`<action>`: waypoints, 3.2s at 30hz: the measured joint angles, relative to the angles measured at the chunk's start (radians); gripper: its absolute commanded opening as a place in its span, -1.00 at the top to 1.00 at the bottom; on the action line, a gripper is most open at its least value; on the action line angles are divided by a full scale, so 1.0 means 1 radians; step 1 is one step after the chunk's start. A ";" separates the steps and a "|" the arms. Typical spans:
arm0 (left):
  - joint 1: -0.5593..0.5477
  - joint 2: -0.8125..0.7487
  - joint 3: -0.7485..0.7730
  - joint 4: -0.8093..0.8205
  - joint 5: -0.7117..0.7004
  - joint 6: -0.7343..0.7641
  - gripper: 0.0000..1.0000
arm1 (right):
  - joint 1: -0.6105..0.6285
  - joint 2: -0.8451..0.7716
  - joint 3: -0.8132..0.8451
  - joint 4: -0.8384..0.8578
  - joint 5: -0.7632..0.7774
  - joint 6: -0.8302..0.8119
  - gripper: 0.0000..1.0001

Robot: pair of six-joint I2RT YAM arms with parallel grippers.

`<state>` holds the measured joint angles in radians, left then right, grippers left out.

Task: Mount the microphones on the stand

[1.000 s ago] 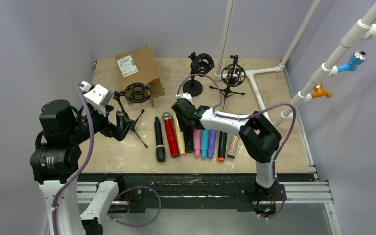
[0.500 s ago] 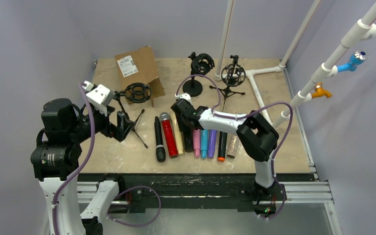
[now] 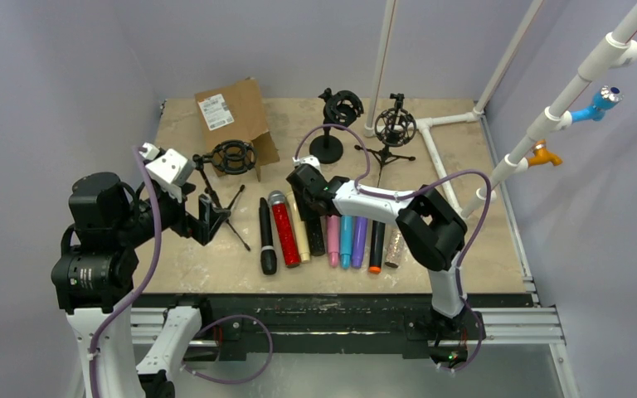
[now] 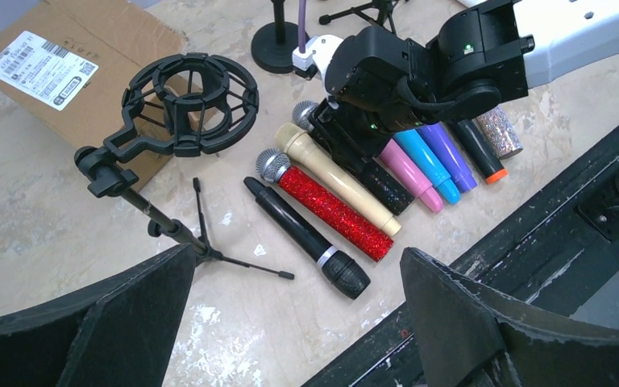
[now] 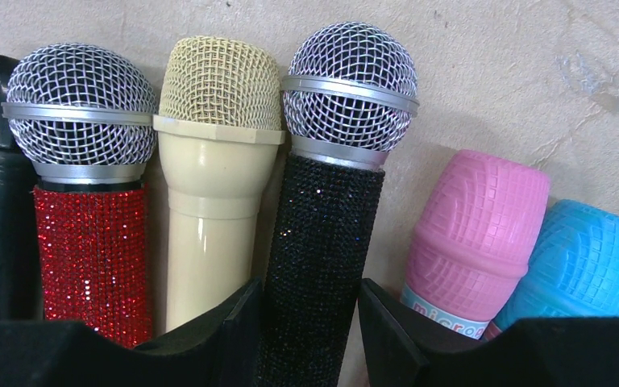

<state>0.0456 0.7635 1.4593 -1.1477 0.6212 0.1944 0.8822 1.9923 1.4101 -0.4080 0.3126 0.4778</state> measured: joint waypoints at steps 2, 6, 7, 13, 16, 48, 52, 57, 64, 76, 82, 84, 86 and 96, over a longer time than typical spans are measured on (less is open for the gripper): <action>0.000 -0.002 0.000 0.000 0.002 0.003 -1.00 | 0.000 0.000 0.000 0.000 -0.001 0.000 -0.03; 0.000 -0.003 -0.003 0.000 0.005 0.007 -1.00 | -0.003 0.017 0.016 -0.018 -0.016 0.000 -0.08; 0.000 -0.003 -0.005 0.000 0.005 0.007 -1.00 | -0.003 0.027 0.018 -0.020 -0.019 0.000 -0.09; 0.000 -0.007 -0.016 -0.001 0.005 0.008 -1.00 | -0.002 0.054 0.030 -0.033 -0.034 0.000 -0.05; 0.000 -0.009 -0.016 -0.001 0.005 0.009 -1.00 | -0.003 0.056 0.034 -0.036 -0.038 0.002 0.29; 0.000 0.045 0.006 0.139 0.351 -0.184 -1.00 | 0.301 -0.491 0.297 0.367 0.139 -0.174 0.79; 0.000 0.051 -0.033 0.204 0.410 -0.243 -1.00 | 0.383 -0.439 0.274 0.474 0.183 -0.233 0.79; 0.000 0.040 -0.077 0.243 0.439 -0.277 -1.00 | 0.434 -0.392 0.274 0.572 0.217 -0.280 0.81; 0.000 -0.001 -0.133 0.295 0.410 -0.290 0.01 | 0.467 -0.387 0.274 0.671 0.227 -0.288 0.51; -0.001 -0.024 -0.146 0.296 0.325 -0.174 0.59 | 0.395 -0.380 0.417 0.391 0.014 -0.202 -0.08; -0.001 -0.014 -0.146 0.270 0.311 -0.129 0.68 | 0.317 -0.376 0.475 0.280 -0.167 -0.143 -0.03; -0.001 -0.010 -0.146 0.261 0.311 -0.121 0.68 | 0.312 -0.358 0.506 0.249 -0.197 -0.138 0.01; -0.001 -0.007 -0.144 0.255 0.312 -0.118 0.68 | 0.308 -0.331 0.542 0.225 -0.219 -0.137 0.08; 0.005 0.006 -0.122 0.204 0.255 -0.067 -1.00 | 0.266 -0.278 0.578 0.203 -0.274 -0.144 0.81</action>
<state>0.0502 0.7700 1.3369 -0.9432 0.8761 0.1272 1.1477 1.7142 1.9877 -0.2047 0.0387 0.3340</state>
